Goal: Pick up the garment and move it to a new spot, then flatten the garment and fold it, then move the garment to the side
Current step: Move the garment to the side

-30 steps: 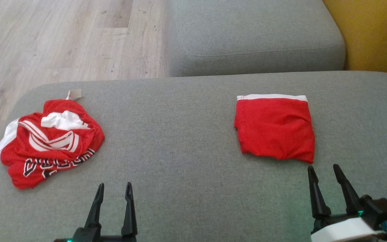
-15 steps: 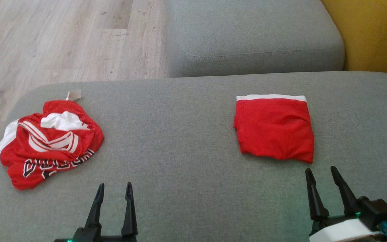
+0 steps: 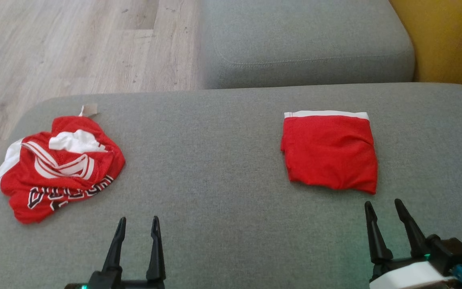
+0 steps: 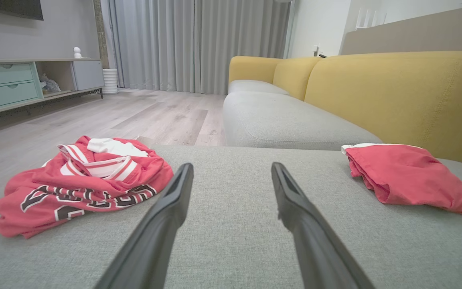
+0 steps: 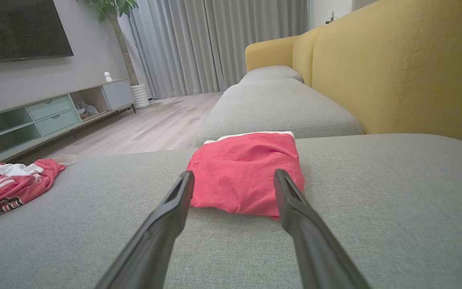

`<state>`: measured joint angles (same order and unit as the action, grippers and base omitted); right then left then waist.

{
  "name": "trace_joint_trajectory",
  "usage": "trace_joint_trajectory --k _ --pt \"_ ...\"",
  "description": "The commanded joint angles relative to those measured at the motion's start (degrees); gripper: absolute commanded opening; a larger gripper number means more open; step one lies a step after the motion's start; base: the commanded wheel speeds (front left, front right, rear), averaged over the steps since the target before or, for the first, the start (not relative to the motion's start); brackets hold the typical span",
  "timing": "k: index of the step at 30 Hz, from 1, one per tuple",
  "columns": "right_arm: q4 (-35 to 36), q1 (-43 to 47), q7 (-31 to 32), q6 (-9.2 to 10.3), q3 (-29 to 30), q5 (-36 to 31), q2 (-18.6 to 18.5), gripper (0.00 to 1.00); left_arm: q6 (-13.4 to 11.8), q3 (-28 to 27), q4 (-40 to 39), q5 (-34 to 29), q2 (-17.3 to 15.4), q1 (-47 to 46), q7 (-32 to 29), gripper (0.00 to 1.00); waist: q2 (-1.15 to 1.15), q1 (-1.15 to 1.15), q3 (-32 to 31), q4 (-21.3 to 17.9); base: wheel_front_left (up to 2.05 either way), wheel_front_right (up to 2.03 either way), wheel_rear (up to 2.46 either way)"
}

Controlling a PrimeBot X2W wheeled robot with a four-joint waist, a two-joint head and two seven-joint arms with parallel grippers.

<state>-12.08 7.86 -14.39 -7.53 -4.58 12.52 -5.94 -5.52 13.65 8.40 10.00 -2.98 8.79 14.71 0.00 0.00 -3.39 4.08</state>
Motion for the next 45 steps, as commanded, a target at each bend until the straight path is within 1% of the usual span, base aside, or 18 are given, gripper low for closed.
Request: trace_joint_trajectory --k 1,4,9,12,15,19,24,26,31,32,33,34,35,38,40,43,45 --pt "1.39 -1.76 -0.61 0.04 -1.00 -0.22 -0.99 1.00 -0.01 -1.25 -2.24 -0.21 0.11 -1.84 0.29 1.00 0.00 0.00 0.37 0.04 0.00 0.00 0.00" --pt "1.37 -2.55 -0.61 0.04 -0.62 -0.03 -1.11 1.00 -0.10 -1.10 -2.76 -0.33 0.11 -2.14 0.29 1.00 0.00 0.00 1.33 0.05 0.00 0.00 0.00" --pt "-0.79 -5.73 -0.61 0.04 -0.62 0.57 -2.17 1.00 -0.58 -0.36 -4.46 -0.32 0.11 -2.95 0.29 1.00 0.00 0.00 3.77 -0.12 0.00 0.00 0.00" --pt "-3.88 -9.38 -0.61 0.04 -0.55 1.75 -3.36 1.00 -0.82 0.28 -5.69 -0.42 0.11 -3.91 0.29 1.00 0.00 0.00 6.43 -0.14 0.00 0.00 0.00" --pt "-8.67 -14.48 -0.42 0.04 0.01 3.37 -4.74 1.00 -1.01 0.83 -6.74 -0.40 0.11 -5.48 0.29 1.00 0.00 0.00 9.16 0.01 0.00 0.00 0.00" --pt "-15.23 -21.65 3.66 0.04 1.23 5.77 -6.54 1.00 -1.02 1.85 -7.38 -0.46 0.11 -7.48 0.29 1.00 0.00 0.00 11.93 0.44 0.00 0.00 0.00" --pt "-20.98 -28.01 8.19 0.04 1.38 8.56 -8.49 1.00 -1.27 2.83 -7.57 -0.47 0.11 -9.41 0.29 1.00 0.00 0.00 14.40 0.94 0.00 0.00 0.00" --pt "-22.93 -29.99 8.86 0.04 1.06 9.33 -9.26 1.00 -1.35 3.18 -7.41 -0.36 0.11 -10.00 0.29 1.00 0.00 0.00 15.21 1.02 0.00 0.00 0.00" --pt "-27.61 -34.22 11.27 0.04 -1.35 12.68 -9.18 1.00 -1.53 3.82 -7.26 -0.33 0.11 -11.36 0.29 1.00 0.00 0.00 17.01 0.85 0.00 0.00 0.00" --pt "-28.39 -34.88 12.05 0.04 -2.20 13.56 -9.17 0.95 -1.53 3.91 -7.23 -0.35 0.11 -11.68 0.29 1.00 0.00 0.00 17.37 0.78 0.00 0.00 0.00" --pt "-29.03 -35.49 12.77 0.04 -3.02 14.58 -9.12 0.76 -1.55 3.97 -7.19 -0.36 0.11 -12.02 0.29 1.00 0.00 0.00 17.73 0.70 0.00 0.00 0.00" --pt "-29.39 -36.09 13.22 0.04 -3.91 15.60 -9.15 0.34 -1.55 4.03 -7.17 -0.37 0.11 -12.34 0.29 1.00 0.00 0.00 18.08 0.61 0.00 0.00 0.00" --pt "-29.62 -36.61 13.38 0.04 -4.73 16.53 -9.33 0.00 -1.55 4.08 -7.15 -0.39 0.11 -12.64 0.29 1.00 0.00 0.00 18.35 0.50 0.00 0.00 0.00" --pt "-29.81 -37.63 13.09 0.04 -6.10 17.91 -10.13 0.00 -1.61 4.07 -7.22 -0.42 0.11 -13.11 0.29 1.00 0.00 0.00 18.95 0.11 0.00 0.00 0.00" --pt "-29.82 -38.60 12.23 0.04 -7.11 18.29 -11.50 0.00 -1.66 3.97 -7.45 -0.41 0.11 -13.44 0.29 1.00 0.00 0.00 19.59 -0.58 0.00 0.00 0.00" --pt "-29.72 -40.02 11.92 0.04 -8.12 18.59 -14.07 0.00 -1.54 3.95 -7.75 -0.47 0.11 -13.84 0.29 1.00 0.00 0.00 20.96 -2.07 0.00 0.00 0.00" --pt "-29.88 -41.19 12.10 0.04 -8.16 18.11 -16.57 0.00 -1.33 3.91 -7.93 -0.71 0.11 -14.32 0.29 1.00 0.00 0.00 22.28 -3.32 0.00 0.00 0.00"
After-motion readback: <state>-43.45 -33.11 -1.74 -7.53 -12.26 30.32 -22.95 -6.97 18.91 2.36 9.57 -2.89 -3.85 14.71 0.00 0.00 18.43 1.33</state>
